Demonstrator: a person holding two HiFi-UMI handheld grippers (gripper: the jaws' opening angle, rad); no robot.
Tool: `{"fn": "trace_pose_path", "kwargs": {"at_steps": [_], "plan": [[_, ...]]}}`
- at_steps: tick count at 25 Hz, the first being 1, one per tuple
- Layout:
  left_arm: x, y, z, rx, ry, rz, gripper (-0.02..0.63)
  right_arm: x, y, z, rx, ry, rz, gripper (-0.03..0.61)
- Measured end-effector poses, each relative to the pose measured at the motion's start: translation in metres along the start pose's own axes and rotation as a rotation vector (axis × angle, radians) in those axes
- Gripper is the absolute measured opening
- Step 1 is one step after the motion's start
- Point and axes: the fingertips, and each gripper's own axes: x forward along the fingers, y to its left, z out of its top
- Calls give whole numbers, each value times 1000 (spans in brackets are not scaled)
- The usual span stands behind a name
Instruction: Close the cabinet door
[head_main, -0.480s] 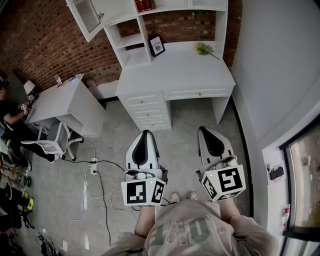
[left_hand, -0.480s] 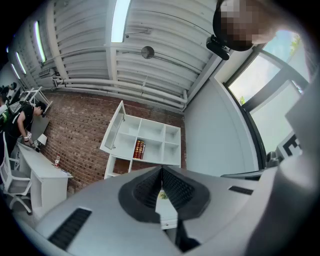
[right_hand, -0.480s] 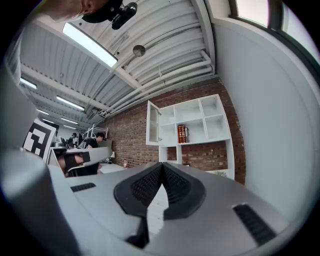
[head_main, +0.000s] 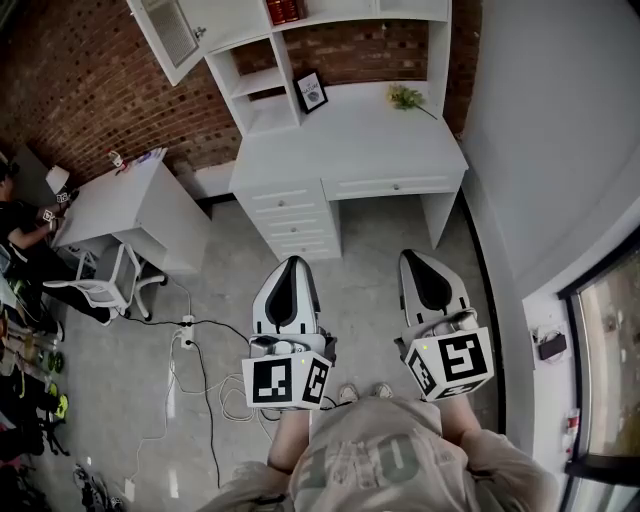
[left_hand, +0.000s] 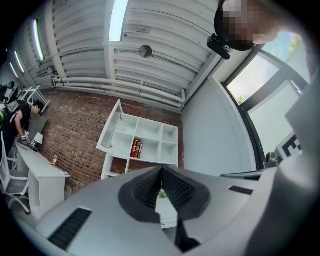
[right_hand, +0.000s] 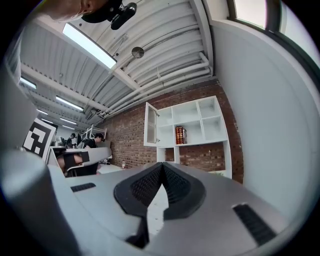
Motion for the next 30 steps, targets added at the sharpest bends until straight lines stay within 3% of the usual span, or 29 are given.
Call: {"fn": "trace_pose_path", "kwargs": {"at_steps": [8,15,24,30], "plan": [[13,-24,-17,-5,27,-12,15,-9,-31,-7,28,-6,-14,17],[19,-24,-47,29,87,12,15,-14,-49,-46,127,44,-2,17],[80,-12,-61,-6,68,1,15,25,-75,-48,84,30,-7,17],[150,17,-82,-60,26,-19,15,94,-100,-52,25,7,-17,17]]}}
